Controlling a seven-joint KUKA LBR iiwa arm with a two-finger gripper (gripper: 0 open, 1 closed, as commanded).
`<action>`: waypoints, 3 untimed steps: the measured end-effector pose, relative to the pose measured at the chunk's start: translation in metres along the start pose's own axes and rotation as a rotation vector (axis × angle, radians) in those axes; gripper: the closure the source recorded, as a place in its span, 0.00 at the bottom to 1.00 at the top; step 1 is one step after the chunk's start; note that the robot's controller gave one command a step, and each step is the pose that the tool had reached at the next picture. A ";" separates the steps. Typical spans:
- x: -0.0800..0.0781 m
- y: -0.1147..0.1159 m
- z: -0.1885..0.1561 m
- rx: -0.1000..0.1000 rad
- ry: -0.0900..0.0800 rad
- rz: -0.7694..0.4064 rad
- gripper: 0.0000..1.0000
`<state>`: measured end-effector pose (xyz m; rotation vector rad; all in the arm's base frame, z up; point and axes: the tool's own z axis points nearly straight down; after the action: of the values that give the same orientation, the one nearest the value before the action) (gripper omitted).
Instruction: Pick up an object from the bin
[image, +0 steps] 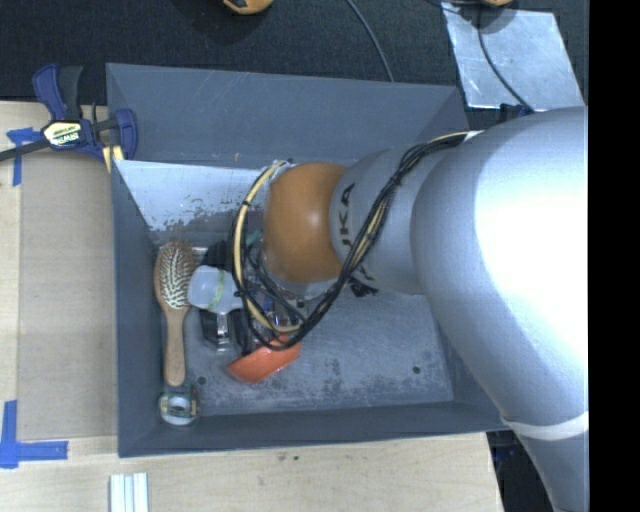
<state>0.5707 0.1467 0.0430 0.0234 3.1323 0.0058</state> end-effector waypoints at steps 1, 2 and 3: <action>0.002 -0.001 -0.038 0.000 -0.006 -0.017 0.00; 0.002 -0.014 -0.112 -0.003 -0.015 -0.001 0.00; 0.001 0.000 -0.059 0.001 0.003 -0.015 1.00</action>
Offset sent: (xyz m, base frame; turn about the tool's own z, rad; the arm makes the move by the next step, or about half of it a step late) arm -0.0055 -0.0138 0.1067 -0.0034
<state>0.5687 0.1465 0.1019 0.0000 3.1356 0.0037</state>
